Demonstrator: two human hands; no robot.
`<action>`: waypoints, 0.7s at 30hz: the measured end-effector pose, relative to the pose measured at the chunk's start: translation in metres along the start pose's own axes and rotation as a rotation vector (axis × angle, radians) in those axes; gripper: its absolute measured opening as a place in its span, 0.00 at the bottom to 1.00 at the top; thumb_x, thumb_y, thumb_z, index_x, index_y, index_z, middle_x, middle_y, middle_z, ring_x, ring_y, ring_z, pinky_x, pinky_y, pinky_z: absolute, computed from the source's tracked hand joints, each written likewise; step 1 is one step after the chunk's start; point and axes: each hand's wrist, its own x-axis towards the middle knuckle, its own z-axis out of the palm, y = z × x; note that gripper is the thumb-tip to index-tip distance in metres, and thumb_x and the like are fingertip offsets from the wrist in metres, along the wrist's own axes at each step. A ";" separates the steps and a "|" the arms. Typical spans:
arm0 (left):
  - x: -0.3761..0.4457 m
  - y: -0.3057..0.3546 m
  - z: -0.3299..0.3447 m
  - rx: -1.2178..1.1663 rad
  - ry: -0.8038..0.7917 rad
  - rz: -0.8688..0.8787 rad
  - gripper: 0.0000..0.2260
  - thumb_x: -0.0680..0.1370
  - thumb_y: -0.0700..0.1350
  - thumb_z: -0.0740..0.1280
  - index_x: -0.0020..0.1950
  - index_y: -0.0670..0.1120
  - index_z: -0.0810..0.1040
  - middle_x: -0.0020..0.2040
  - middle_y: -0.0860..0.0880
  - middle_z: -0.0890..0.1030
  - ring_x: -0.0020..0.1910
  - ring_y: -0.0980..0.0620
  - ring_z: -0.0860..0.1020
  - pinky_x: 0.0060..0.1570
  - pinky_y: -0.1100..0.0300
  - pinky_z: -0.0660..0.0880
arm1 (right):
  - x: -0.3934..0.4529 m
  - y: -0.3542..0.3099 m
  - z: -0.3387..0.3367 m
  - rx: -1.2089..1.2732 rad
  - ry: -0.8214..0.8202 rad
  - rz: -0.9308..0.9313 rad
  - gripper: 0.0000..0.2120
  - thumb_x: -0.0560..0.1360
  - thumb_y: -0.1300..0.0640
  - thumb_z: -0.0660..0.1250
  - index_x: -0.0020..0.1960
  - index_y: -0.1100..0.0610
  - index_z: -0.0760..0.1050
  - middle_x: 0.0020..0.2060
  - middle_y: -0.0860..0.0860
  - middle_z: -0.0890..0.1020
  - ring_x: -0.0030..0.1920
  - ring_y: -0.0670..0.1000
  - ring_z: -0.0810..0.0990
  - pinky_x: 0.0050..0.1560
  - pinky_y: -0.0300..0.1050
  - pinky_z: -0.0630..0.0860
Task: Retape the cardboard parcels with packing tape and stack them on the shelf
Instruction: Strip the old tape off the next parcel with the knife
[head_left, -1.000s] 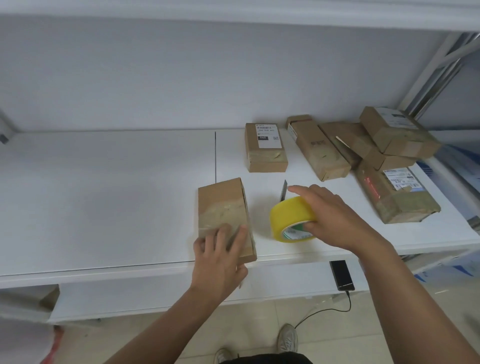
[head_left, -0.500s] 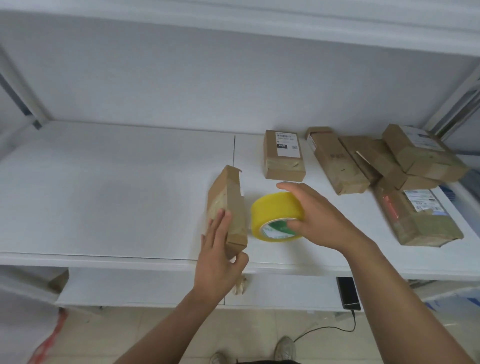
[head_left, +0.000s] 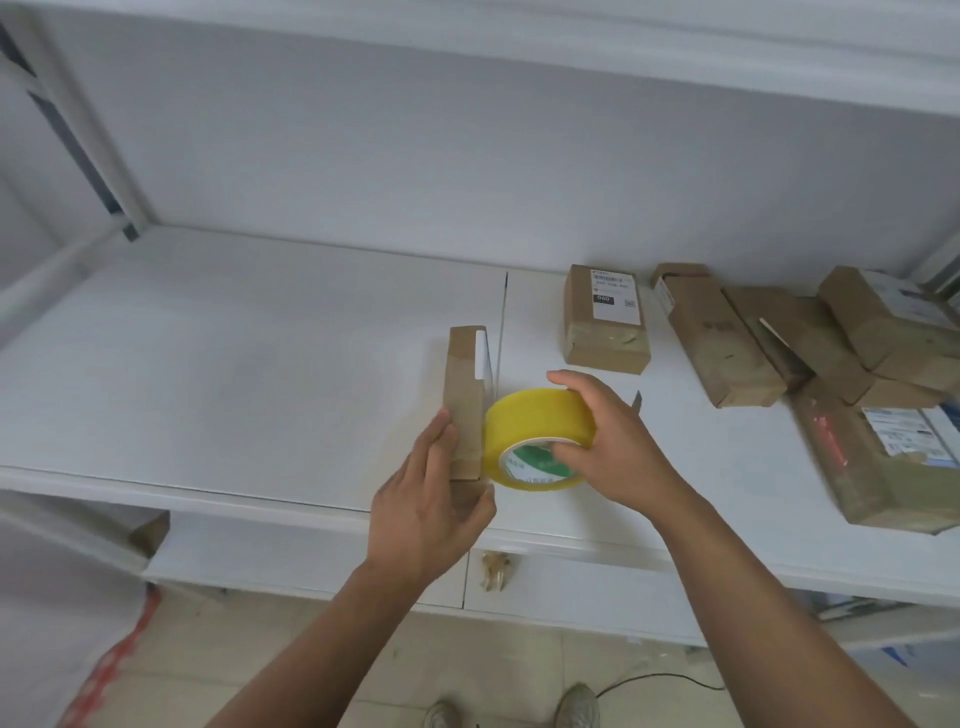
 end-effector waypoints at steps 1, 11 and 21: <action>0.001 0.000 -0.002 0.042 -0.012 0.018 0.30 0.71 0.59 0.66 0.68 0.45 0.69 0.72 0.47 0.72 0.44 0.48 0.84 0.29 0.58 0.78 | 0.000 0.001 0.003 0.025 0.012 0.007 0.34 0.72 0.62 0.72 0.73 0.45 0.65 0.66 0.41 0.68 0.63 0.41 0.65 0.63 0.35 0.63; 0.000 -0.005 0.005 0.106 0.067 0.193 0.28 0.73 0.51 0.71 0.70 0.43 0.75 0.73 0.42 0.72 0.68 0.44 0.75 0.54 0.50 0.81 | -0.010 0.018 0.027 0.382 0.125 0.146 0.35 0.70 0.59 0.78 0.67 0.36 0.64 0.59 0.31 0.68 0.56 0.27 0.69 0.49 0.29 0.71; 0.003 -0.010 0.011 0.079 0.142 0.225 0.23 0.74 0.50 0.68 0.65 0.39 0.80 0.68 0.41 0.77 0.66 0.44 0.78 0.51 0.58 0.78 | -0.025 0.035 0.041 0.582 0.087 0.240 0.34 0.65 0.49 0.75 0.66 0.37 0.65 0.61 0.33 0.72 0.56 0.30 0.74 0.48 0.28 0.74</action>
